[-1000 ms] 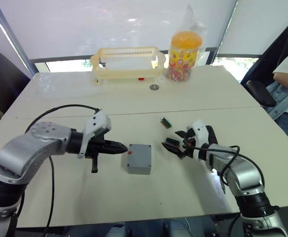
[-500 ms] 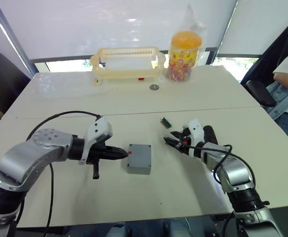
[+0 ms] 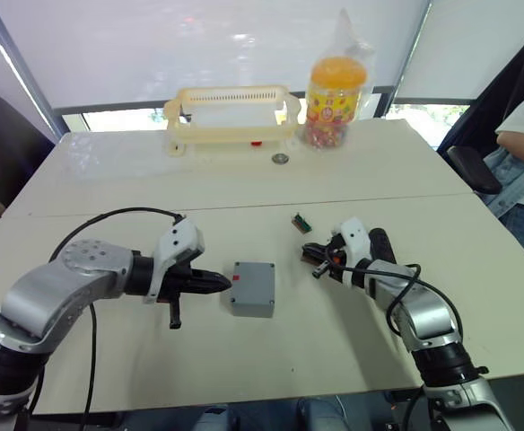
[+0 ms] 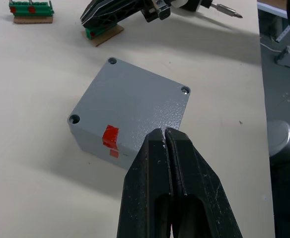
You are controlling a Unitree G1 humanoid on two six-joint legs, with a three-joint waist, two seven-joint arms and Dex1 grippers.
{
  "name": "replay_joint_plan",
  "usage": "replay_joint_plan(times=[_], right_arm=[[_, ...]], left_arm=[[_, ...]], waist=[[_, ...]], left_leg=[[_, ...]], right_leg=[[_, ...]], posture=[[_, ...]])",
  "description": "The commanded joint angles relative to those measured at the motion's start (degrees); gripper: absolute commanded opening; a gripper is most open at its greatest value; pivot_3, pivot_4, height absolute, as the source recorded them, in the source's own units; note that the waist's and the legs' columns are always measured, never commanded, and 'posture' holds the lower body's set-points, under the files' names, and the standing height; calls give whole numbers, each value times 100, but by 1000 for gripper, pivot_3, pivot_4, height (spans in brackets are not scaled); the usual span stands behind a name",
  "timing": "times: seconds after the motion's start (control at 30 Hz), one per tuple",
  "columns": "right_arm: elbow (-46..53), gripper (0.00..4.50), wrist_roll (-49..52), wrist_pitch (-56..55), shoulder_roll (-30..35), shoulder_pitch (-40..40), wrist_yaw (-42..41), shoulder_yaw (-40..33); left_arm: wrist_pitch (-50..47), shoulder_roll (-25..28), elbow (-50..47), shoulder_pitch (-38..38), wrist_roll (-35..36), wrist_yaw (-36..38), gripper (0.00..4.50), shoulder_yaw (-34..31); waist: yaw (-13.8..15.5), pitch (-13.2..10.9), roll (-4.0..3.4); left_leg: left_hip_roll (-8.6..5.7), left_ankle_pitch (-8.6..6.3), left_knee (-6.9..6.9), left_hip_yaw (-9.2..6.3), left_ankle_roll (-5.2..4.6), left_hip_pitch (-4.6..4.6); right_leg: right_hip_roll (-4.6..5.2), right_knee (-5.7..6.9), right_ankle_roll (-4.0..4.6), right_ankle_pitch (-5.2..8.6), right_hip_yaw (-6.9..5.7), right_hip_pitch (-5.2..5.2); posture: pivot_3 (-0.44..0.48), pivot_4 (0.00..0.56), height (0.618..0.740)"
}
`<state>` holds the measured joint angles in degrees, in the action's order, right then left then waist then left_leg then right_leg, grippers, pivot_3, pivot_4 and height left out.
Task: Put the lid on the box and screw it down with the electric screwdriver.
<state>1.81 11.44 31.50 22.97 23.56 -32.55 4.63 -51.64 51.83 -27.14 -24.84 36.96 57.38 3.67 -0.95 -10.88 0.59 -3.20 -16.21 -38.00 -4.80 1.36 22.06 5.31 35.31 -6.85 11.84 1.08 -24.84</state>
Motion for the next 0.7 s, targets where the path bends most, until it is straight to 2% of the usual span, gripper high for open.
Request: replay_joint_plan(times=[0.03, 0.7], right_arm=[[108, 54, 11, -68, -23, 18, -26, -9], [906, 54, 277, 472, 30, 109, 119, -340]], left_arm=[[96, 51, -73, -58, -4, 21, 0, -91], [291, -86, 67, -44, -166, 39, 0, 71]], waist=[[-1, 0, 0], [0, 0, 0]], left_leg=[[0, 0, 0, 0, 0, 0], [0, 0, 0, -1, 0, 0]], right_leg=[[0, 0, 0, 0, 0, 0], [0, 0, 0, 0, 0, 0]], posture=[[0, 150, 740], [0, 150, 740]])
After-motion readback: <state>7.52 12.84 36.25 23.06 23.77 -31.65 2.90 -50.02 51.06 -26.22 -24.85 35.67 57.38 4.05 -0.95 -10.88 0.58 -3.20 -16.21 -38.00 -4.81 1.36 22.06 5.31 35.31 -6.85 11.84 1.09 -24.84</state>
